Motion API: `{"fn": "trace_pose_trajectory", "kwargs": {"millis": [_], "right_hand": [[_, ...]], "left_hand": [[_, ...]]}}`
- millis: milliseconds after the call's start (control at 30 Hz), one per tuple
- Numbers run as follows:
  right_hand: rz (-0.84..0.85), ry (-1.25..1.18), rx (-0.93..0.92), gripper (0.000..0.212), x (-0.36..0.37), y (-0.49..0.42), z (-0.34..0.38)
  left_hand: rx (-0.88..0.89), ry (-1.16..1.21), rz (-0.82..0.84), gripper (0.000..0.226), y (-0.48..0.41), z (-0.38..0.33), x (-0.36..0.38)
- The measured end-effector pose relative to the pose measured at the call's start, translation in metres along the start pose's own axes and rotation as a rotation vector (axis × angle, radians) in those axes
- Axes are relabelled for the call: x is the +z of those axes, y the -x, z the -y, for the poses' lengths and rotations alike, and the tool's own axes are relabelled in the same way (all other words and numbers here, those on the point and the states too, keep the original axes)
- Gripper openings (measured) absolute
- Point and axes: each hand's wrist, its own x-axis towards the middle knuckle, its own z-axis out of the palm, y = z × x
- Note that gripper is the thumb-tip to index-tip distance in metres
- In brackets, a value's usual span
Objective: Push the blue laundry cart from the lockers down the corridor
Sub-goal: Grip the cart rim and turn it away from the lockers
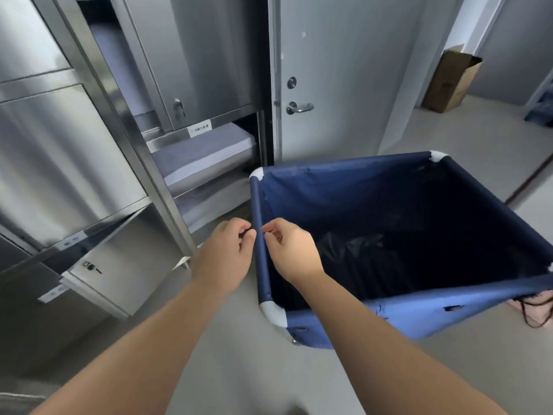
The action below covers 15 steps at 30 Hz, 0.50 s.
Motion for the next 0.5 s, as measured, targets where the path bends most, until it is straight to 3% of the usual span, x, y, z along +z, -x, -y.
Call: {"fn": "trace_pose_trajectory", "kwargs": {"millis": [267,500], "right_hand": [[0.048,0.071,0.069,0.022,0.039,-0.055,-0.053],[0.161,0.175,0.246,0.034,0.063,-0.079,-0.089]], "left_hand": [[0.025,-0.010,0.091,0.025,-0.072,0.034,0.043],[0.010,-0.106,0.280,0.035,-0.119,0.054,0.085]]}}
